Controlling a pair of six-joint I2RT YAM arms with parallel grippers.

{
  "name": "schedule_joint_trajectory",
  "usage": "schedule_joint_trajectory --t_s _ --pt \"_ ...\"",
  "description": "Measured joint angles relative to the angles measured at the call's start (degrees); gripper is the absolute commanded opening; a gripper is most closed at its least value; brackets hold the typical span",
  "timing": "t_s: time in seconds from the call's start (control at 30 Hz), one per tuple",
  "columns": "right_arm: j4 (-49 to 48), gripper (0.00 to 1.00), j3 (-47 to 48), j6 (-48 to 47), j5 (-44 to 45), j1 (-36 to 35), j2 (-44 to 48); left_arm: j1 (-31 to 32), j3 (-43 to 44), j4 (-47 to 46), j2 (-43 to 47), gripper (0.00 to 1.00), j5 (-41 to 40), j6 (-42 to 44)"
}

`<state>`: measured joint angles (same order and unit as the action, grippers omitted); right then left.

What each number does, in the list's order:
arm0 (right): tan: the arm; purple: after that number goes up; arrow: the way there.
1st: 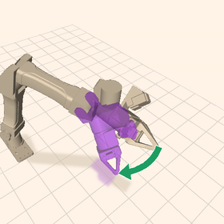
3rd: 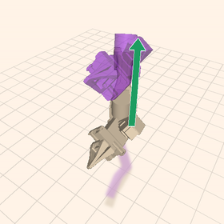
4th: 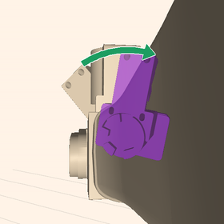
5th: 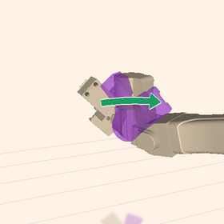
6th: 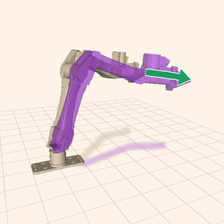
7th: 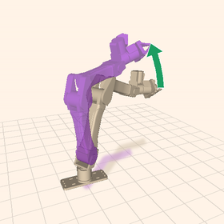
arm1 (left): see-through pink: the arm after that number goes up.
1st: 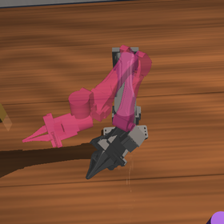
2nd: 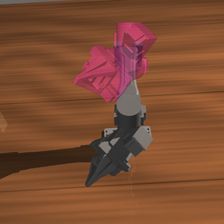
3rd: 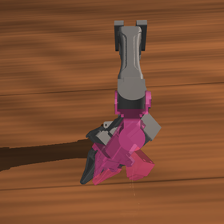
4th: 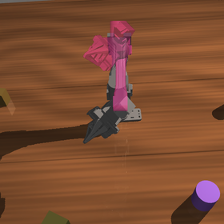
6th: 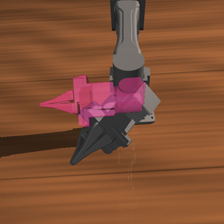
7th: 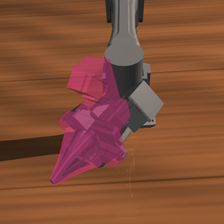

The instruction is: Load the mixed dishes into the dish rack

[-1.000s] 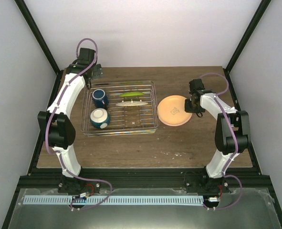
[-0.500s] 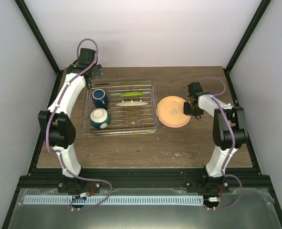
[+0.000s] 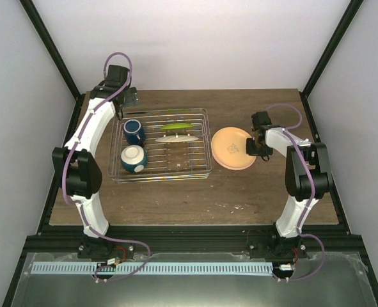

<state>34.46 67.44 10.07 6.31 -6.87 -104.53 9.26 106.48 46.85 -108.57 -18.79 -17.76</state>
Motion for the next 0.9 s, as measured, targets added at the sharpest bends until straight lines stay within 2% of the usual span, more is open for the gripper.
schedule_joint_trajectory --t_s 0.13,0.23,0.9 --pt "0.37 0.09 0.61 -0.17 0.13 -0.07 0.17 0.00 0.00 0.04 -0.02 1.00 0.00 0.00" --pt "1.49 0.01 1.11 -0.28 0.52 -0.11 0.24 0.00 0.00 0.07 -0.02 1.00 0.02 0.00" --pt "10.25 0.01 7.89 -3.54 6.71 0.50 0.22 0.00 0.09 0.39 -0.92 1.00 0.90 -0.04"
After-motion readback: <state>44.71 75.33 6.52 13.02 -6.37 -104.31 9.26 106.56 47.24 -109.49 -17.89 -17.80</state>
